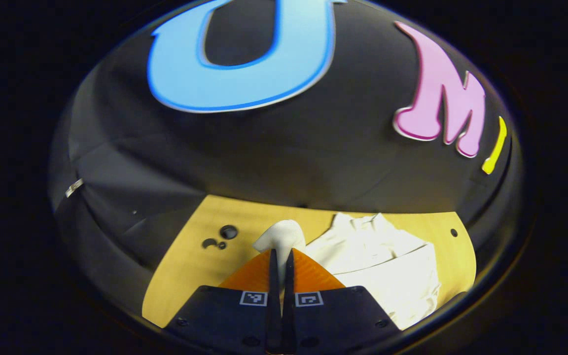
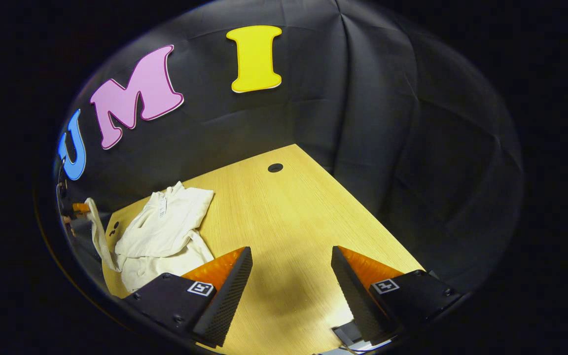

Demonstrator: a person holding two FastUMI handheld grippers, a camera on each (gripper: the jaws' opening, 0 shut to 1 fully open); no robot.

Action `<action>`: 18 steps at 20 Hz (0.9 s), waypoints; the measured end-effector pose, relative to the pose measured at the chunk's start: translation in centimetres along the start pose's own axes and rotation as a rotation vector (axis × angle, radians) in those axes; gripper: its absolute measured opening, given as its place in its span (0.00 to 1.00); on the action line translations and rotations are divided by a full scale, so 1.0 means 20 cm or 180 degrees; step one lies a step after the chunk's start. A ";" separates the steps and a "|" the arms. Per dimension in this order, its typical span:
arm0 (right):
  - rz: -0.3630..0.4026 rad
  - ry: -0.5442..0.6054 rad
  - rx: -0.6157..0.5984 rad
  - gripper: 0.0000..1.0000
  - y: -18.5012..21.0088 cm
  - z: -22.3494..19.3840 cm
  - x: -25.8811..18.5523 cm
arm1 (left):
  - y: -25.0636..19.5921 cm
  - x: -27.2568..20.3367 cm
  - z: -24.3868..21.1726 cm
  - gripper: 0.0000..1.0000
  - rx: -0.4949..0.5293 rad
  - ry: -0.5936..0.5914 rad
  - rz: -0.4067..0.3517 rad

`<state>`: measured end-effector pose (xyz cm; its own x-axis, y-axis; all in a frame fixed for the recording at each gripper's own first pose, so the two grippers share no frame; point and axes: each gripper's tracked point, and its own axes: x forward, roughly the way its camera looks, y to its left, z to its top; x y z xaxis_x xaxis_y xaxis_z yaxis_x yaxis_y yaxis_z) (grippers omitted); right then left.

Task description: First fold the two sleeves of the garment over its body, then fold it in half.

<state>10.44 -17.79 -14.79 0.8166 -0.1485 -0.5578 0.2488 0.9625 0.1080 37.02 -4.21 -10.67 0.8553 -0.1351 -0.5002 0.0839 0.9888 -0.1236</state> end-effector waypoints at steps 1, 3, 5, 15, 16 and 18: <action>0.0012 0.0018 0.0008 0.99 0.00 0.00 0.01 | -0.12 0.02 0.02 0.06 0.0055 -0.0019 -0.0121; 0.0019 0.0032 0.0036 0.99 0.01 0.01 0.02 | -0.38 0.05 0.03 0.06 0.0153 -0.0037 -0.0392; 0.0013 0.0038 0.0054 0.99 0.02 0.01 0.04 | -0.64 0.07 0.01 0.06 0.0277 -0.0030 -0.0646; 0.0057 0.0214 0.0075 0.99 0.02 -0.06 0.15 | -1.63 0.09 -0.30 0.06 0.0082 0.0414 -0.1470; 0.0071 0.0225 0.0079 0.99 0.03 -0.06 0.16 | -1.68 0.10 -0.33 0.06 0.0057 0.0446 -0.1479; 0.0101 0.0228 0.0116 0.99 0.06 -0.06 0.18 | -1.78 0.08 -0.42 0.11 0.0029 0.0583 -0.1611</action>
<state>13.02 -16.98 -17.62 0.7853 -0.1001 -0.6110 0.2432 0.9574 0.1557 31.16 -40.07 -14.22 0.6037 -0.6030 -0.5214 0.4677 0.7976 -0.3809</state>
